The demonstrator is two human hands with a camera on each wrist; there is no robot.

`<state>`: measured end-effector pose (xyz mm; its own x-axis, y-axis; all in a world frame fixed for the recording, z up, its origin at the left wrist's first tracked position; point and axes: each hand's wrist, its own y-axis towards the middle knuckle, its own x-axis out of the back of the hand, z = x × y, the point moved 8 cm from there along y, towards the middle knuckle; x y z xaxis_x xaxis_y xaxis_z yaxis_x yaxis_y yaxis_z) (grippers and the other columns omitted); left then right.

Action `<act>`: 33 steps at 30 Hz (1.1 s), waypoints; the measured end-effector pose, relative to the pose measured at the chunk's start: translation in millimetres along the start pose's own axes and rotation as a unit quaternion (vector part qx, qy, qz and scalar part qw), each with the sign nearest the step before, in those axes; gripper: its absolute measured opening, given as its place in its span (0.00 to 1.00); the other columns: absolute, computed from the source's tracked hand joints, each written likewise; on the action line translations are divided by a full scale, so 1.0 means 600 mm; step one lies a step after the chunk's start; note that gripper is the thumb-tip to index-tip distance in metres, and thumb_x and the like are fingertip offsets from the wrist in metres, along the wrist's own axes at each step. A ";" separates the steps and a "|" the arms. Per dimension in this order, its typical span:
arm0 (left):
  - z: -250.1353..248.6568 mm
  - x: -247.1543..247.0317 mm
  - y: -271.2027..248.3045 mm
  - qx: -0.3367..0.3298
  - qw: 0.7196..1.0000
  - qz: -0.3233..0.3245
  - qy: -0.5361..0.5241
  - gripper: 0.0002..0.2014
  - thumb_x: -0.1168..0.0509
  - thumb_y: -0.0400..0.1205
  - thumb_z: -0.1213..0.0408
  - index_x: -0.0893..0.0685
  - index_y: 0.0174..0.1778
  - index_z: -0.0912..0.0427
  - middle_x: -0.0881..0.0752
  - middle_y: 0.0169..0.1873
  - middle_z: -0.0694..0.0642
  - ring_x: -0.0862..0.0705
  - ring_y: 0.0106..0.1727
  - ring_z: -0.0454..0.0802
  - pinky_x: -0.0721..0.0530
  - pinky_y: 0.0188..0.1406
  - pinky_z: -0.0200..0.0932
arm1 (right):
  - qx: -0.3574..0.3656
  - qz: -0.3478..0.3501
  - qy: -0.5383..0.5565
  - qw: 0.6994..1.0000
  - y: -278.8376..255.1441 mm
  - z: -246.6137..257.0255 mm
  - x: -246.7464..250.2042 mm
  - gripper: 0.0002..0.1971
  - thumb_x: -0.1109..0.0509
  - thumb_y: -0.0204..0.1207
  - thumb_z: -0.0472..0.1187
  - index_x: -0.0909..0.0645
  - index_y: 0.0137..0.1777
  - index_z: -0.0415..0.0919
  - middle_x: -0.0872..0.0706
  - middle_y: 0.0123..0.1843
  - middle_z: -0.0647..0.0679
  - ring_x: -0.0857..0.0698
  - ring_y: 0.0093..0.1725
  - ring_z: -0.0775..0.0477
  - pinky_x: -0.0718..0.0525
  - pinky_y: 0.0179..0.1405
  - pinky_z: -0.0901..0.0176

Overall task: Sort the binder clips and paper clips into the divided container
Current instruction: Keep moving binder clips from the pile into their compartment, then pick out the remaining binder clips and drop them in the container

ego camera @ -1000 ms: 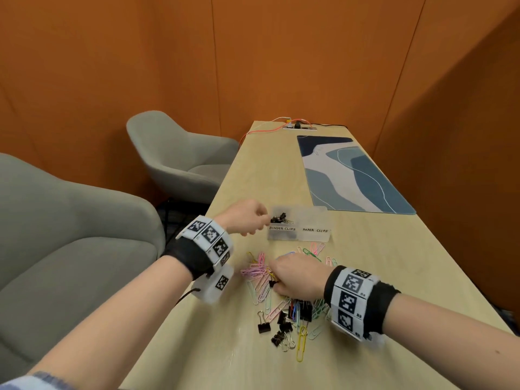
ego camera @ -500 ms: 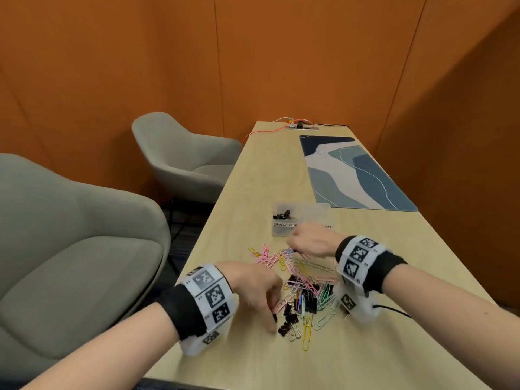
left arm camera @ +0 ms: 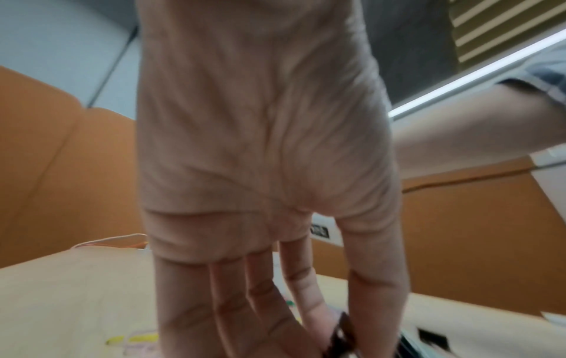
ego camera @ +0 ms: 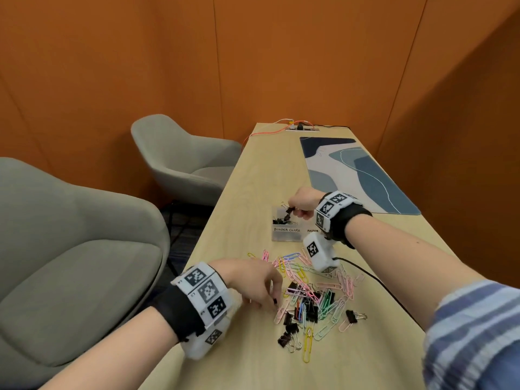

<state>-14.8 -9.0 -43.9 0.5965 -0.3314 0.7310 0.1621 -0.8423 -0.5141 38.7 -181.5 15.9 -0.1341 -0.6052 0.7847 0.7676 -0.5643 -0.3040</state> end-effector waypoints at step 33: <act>-0.064 0.076 0.052 -0.035 0.988 -0.140 0.057 0.07 0.29 0.77 0.65 0.16 0.50 0.59 0.16 0.43 0.49 0.18 0.45 0.47 0.20 0.46 0.39 | 0.168 0.057 -0.252 0.951 -0.246 -0.168 -0.081 0.05 0.33 0.71 0.41 0.27 0.43 0.47 0.21 0.41 0.51 0.23 0.43 0.47 0.25 0.42 0.57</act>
<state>-12.4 -66.6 -9.4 0.4420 -0.1232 0.8885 0.2518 -0.9337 -0.2547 -131.5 -125.1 -31.9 0.2146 -0.2572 0.9422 0.9274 -0.2490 -0.2792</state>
